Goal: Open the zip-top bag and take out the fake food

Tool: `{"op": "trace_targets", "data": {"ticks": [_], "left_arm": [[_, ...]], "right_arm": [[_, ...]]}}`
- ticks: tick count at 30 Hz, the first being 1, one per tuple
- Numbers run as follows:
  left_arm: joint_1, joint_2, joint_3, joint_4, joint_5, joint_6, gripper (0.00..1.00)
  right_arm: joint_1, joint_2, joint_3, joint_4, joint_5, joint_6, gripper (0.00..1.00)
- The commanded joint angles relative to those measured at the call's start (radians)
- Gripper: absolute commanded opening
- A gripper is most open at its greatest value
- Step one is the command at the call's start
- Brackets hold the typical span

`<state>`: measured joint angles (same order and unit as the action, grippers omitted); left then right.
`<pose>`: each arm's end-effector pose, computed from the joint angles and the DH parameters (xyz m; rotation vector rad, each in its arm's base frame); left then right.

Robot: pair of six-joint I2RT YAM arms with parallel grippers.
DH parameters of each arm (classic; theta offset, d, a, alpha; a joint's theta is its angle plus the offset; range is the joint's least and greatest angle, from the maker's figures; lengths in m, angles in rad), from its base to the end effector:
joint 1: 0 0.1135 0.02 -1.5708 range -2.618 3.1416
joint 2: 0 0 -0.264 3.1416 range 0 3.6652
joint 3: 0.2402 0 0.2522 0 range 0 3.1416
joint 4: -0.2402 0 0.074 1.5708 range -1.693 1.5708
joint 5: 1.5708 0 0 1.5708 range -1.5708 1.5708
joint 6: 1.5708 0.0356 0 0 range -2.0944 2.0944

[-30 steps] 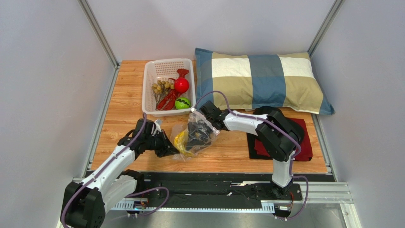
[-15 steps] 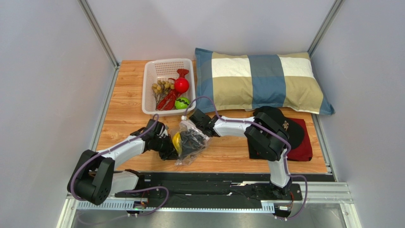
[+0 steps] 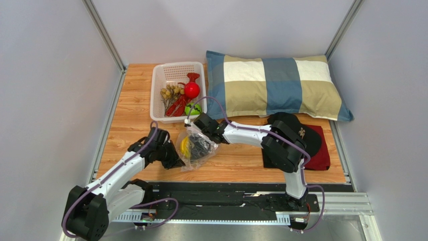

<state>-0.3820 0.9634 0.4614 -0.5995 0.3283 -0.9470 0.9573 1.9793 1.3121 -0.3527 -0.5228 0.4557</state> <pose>0.1457 -0.0709 0.1690 -0.6898 2.7836 -0.7961 0.2211 0.3449 0.1620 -0.9164 2.7084 1.1033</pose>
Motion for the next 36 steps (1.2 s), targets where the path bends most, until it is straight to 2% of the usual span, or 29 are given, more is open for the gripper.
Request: {"op": "trace_targets", "data": {"ticks": [1, 6, 8, 10, 12, 13, 14, 15, 16, 18, 21, 22, 25, 30, 33, 35, 36], "left_arm": [[0.034, -0.034, 0.062, -0.172, -0.142, -0.024, 0.0], [0.113, -0.077, 0.083, -0.209, -0.209, -0.03, 0.0], [0.127, -0.066, 0.095, -0.206, -0.218, -0.026, 0.0], [0.138, -0.034, 0.108, -0.18, -0.195, -0.013, 0.0], [0.144, -0.002, 0.122, -0.082, -0.05, 0.088, 0.0], [0.144, 0.004, 0.112, 0.11, 0.218, 0.131, 0.0], [0.14, 0.011, 0.085, 0.215, 0.335, 0.135, 0.02], [0.132, 0.002, 0.068, 0.303, 0.415, 0.114, 0.21], [0.132, -0.018, 0.062, 0.335, 0.448, 0.106, 0.31], [0.132, -0.121, 0.056, 0.33, 0.419, 0.117, 0.6], [0.134, -0.201, 0.022, 0.377, 0.435, 0.091, 0.71], [0.134, -0.203, 0.007, 0.471, 0.509, 0.068, 0.73], [0.098, -0.175, -0.05, 0.634, 0.575, -0.021, 0.75], [0.028, -0.057, -0.015, 0.621, 0.572, 0.017, 0.77], [0.028, -0.025, -0.001, 0.613, 0.546, 0.031, 0.77], [0.026, -0.014, 0.005, 0.665, 0.532, 0.011, 0.76], [0.026, -0.006, 0.013, 0.668, 0.526, 0.014, 0.73]], "right_arm": [[-0.041, -0.166, 0.036, -0.271, 0.126, -0.138, 0.0], [-0.173, -0.286, 0.012, -0.397, 0.008, -0.218, 0.0], [-0.204, -0.339, -0.016, -0.41, -0.104, -0.239, 0.0], [-0.229, -0.361, -0.016, -0.437, -0.141, -0.239, 0.0], [-0.229, -0.378, -0.02, -0.434, -0.147, -0.226, 0.0], [-0.229, -0.378, -0.027, -0.396, -0.17, -0.192, 0.0], [-0.229, -0.37, -0.031, -0.379, -0.183, -0.175, 0.0], [-0.229, -0.363, -0.03, -0.365, -0.196, -0.152, 0.0], [-0.232, -0.353, -0.028, -0.339, -0.232, -0.132, 0.0], [-0.245, -0.341, -0.028, -0.316, -0.255, -0.057, 0.0], [-0.288, -0.324, -0.031, -0.309, -0.292, 0.011, 0.0], [-0.299, -0.318, -0.03, -0.301, -0.354, 0.026, 0.0], [-0.315, -0.291, -0.008, -0.302, -0.446, 0.038, 0.0], [-0.316, -0.281, -0.001, -0.26, -0.522, 0.095, 0.0], [-0.313, -0.287, -0.019, -0.213, -0.557, 0.129, 0.0], [-0.31, -0.296, -0.027, -0.201, -0.572, 0.136, 0.0], [-0.31, -0.298, -0.033, -0.201, -0.574, 0.135, 0.0]]}}
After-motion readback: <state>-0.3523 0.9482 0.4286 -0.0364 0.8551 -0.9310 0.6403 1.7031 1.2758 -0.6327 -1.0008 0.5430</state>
